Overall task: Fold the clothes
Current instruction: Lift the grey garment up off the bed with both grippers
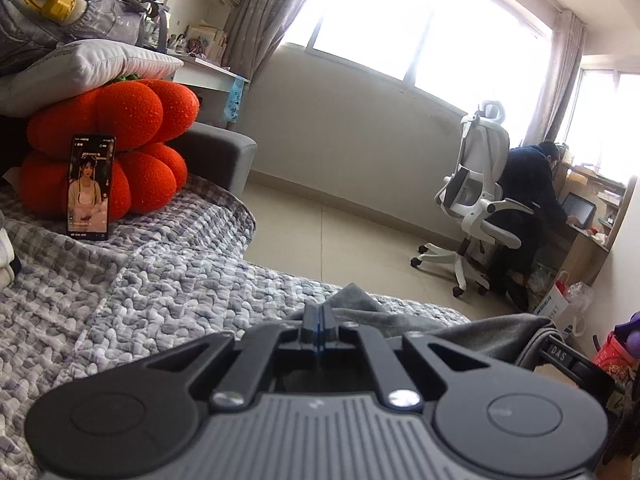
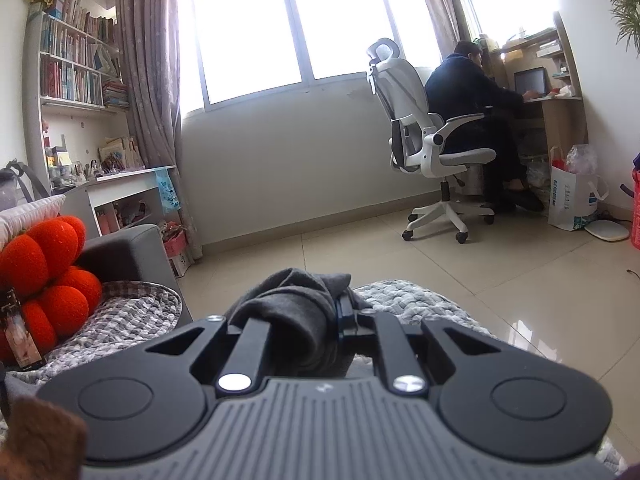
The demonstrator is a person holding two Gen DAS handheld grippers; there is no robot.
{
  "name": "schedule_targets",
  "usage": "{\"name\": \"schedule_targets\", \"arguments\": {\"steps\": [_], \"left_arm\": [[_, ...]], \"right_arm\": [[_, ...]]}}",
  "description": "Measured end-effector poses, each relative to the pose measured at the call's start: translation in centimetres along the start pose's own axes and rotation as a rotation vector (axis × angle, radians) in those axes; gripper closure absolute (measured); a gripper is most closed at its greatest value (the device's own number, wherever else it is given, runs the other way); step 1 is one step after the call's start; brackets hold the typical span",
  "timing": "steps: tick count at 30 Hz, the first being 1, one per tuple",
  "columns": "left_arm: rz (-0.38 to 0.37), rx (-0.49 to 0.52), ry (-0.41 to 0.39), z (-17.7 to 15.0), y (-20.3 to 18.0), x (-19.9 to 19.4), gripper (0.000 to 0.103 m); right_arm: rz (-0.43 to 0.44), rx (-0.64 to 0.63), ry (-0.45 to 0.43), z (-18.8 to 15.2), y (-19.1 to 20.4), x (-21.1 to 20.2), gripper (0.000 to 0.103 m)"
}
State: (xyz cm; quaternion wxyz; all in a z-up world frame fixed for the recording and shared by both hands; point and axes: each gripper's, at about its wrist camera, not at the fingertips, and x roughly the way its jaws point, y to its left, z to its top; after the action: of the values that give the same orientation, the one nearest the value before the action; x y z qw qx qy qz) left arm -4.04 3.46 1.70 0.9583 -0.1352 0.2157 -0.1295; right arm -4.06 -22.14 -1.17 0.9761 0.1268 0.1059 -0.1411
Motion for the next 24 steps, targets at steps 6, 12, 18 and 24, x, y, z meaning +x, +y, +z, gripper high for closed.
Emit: {"name": "schedule_targets", "arguments": {"steps": [6,12,18,24], "left_arm": [[0.020,-0.070,-0.003,1.2,1.6,-0.9,0.103],[0.034,-0.119,-0.013,1.8,2.8,-2.4,0.103],[0.041,-0.152,-0.051,2.5,3.6,-4.7,0.103],[0.007,-0.173,-0.112,3.8,3.7,-7.5,0.103]], "right_arm": [[0.017,-0.001,-0.016,0.7,0.7,-0.6,0.090],[0.047,-0.005,-0.058,1.5,2.1,-1.6,0.090],[0.107,0.007,-0.086,2.3,3.0,-2.9,0.090],[0.179,0.027,-0.134,4.3,3.5,-5.4,0.091]]}}
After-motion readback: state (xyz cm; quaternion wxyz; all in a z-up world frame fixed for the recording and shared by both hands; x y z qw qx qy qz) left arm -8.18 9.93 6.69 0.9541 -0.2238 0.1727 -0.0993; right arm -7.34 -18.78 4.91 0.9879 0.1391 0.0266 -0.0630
